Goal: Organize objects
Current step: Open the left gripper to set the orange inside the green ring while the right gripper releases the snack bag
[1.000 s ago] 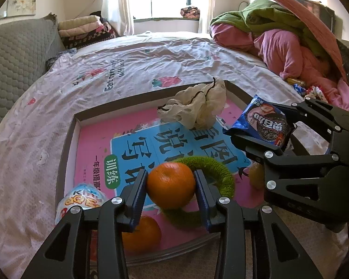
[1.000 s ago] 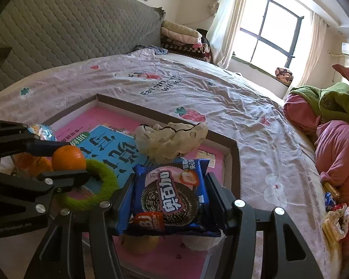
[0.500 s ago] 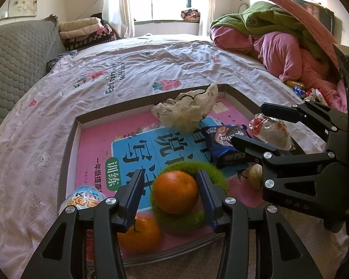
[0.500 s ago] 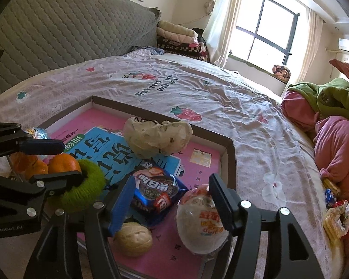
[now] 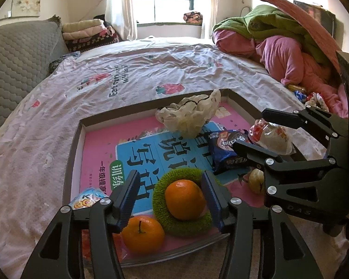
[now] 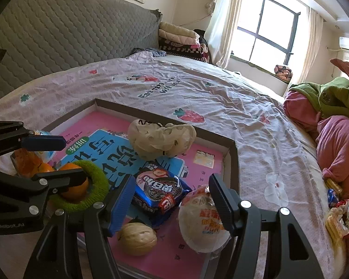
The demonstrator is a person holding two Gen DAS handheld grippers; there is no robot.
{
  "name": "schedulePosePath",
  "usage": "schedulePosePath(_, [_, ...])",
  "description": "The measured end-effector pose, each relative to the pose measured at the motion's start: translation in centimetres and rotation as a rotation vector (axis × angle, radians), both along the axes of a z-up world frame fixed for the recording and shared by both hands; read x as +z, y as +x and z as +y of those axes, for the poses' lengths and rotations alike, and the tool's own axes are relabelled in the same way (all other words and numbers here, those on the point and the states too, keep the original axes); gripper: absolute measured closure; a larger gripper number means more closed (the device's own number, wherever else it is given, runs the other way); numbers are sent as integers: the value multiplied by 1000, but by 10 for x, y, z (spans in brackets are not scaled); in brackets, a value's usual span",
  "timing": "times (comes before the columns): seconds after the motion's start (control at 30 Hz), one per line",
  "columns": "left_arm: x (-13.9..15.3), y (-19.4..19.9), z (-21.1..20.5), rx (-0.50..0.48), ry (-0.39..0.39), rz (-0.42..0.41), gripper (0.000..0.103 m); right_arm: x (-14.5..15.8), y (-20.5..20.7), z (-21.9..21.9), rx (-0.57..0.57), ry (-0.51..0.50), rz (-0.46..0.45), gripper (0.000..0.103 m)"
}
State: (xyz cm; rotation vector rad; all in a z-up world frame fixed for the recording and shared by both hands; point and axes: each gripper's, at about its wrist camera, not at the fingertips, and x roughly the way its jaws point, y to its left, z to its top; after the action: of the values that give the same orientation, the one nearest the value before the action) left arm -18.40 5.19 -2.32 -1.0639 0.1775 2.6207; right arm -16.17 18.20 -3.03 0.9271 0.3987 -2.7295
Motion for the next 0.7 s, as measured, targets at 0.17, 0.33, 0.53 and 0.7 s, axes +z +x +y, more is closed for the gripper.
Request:
schedulePosePath(0.17, [7, 3, 0, 0, 3, 15, 40, 5, 2, 0, 1, -14, 15, 38])
schedulePosePath(0.33, [12, 5, -1, 3, 11, 16, 34, 10, 4, 0, 1, -23, 25, 38])
schedulePosePath(0.53, [24, 9, -3, 10, 25, 39, 29, 23, 10, 3, 3, -60, 47, 38])
schedulePosePath(0.7, [37, 16, -7, 16, 38, 62, 27, 40, 18, 4, 6, -98, 79, 34])
